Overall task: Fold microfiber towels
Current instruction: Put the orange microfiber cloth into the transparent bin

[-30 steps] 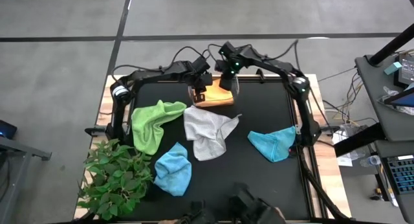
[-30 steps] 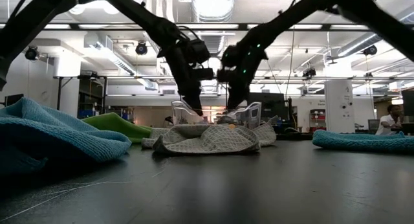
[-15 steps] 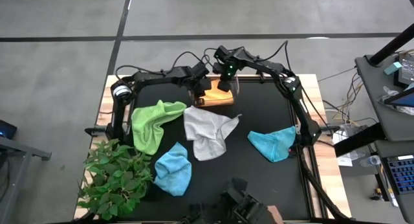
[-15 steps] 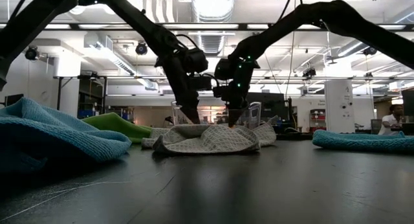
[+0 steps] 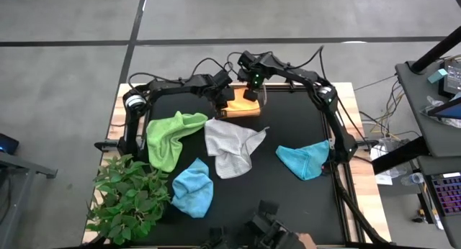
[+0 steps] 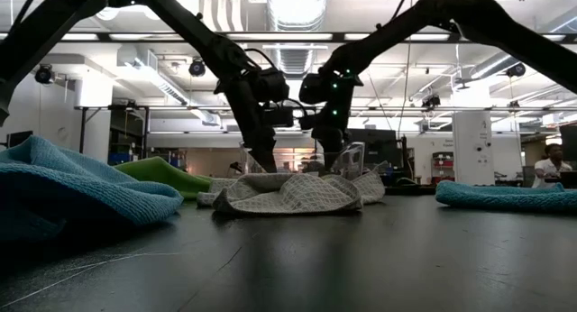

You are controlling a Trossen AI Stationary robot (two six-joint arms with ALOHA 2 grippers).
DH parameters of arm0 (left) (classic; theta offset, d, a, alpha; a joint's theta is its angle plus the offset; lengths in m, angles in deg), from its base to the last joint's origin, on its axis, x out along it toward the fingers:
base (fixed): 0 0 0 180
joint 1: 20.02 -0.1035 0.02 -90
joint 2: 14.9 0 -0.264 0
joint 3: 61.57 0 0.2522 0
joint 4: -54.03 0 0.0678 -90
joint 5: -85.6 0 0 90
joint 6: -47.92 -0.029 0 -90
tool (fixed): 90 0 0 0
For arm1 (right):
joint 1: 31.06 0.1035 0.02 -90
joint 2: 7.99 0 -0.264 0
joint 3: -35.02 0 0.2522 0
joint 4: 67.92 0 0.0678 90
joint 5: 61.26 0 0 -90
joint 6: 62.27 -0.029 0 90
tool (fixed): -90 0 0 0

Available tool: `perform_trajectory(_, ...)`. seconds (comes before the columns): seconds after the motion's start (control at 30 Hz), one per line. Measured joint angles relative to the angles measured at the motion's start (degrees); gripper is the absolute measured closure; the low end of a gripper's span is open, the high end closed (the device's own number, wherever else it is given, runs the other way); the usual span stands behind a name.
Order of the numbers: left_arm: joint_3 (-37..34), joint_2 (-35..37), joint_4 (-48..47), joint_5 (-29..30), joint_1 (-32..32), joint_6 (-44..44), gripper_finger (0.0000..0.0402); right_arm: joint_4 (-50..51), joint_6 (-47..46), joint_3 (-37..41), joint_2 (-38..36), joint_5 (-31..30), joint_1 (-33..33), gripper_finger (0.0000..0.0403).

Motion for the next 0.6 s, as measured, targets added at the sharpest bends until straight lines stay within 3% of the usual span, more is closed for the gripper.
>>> perform_trajectory(0.13, -0.10, 0.00, -0.04, 0.02, 0.00, -0.02, 0.0402, -1.15, 1.16, 1.18, 0.02, 4.51, 1.72, 0.0394)
perform_trajectory(0.33, -1.26, 0.22, 0.31, -0.03, 0.07, 0.08, 0.0402, -3.07, 2.04, 4.38, 0.15, 3.91, 2.35, 0.0394)
perform_trajectory(0.6, -1.57, 0.26, -0.04, -0.05, 0.07, 1.46, 0.0402, -0.89, 3.21, 5.43, 0.11, -3.97, 1.74, 0.0394)
